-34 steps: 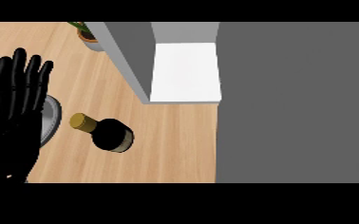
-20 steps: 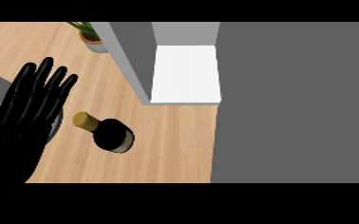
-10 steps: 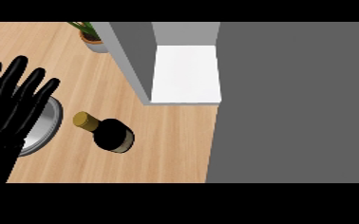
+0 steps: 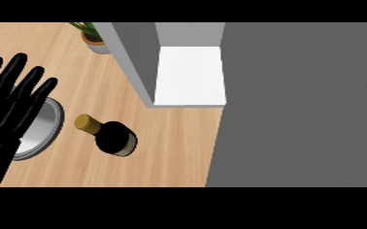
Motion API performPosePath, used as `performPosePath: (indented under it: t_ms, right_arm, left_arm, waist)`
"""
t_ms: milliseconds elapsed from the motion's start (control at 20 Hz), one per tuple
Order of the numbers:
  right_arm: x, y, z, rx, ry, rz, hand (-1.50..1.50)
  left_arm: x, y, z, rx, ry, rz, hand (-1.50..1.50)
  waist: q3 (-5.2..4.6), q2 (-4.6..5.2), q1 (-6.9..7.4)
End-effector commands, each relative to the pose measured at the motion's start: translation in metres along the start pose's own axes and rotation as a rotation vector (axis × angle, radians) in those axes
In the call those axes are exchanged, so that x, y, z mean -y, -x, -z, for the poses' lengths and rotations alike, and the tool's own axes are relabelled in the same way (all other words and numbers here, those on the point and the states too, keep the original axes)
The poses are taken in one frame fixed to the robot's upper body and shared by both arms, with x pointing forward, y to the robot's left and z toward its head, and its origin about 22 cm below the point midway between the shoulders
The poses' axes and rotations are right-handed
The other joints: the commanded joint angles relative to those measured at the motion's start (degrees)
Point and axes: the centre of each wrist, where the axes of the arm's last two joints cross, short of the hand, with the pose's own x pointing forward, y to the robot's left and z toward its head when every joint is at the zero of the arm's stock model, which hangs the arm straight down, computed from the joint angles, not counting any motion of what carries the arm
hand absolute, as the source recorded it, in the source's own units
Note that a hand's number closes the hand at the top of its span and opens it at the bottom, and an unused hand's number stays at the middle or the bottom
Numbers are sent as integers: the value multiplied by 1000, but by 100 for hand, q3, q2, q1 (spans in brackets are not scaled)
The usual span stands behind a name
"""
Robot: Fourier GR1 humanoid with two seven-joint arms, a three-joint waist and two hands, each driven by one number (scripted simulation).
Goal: Pick up the wine, place it into the cabinet and close the cabinet
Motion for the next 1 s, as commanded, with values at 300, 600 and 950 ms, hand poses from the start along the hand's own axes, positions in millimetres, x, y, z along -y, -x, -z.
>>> performPosePath:
  t_ms: [300,600,950]
  right_arm:
    - [-4,-39,-27,52,41,-48,-150]
    - [-10,-38,-26,70,55,-27,-150]
    - [-11,-39,-32,57,39,-58,-150]
  left_arm:
    - [-6,1,-3,-19,-20,18,-150]
    - [-12,23,-6,-32,-45,40,-150]
    - [-13,57,-9,-67,-45,45,-150]
  waist:
    - [-2,-2,-21]
    - [-5,-5,-23]
    - [-4,-13,-45]
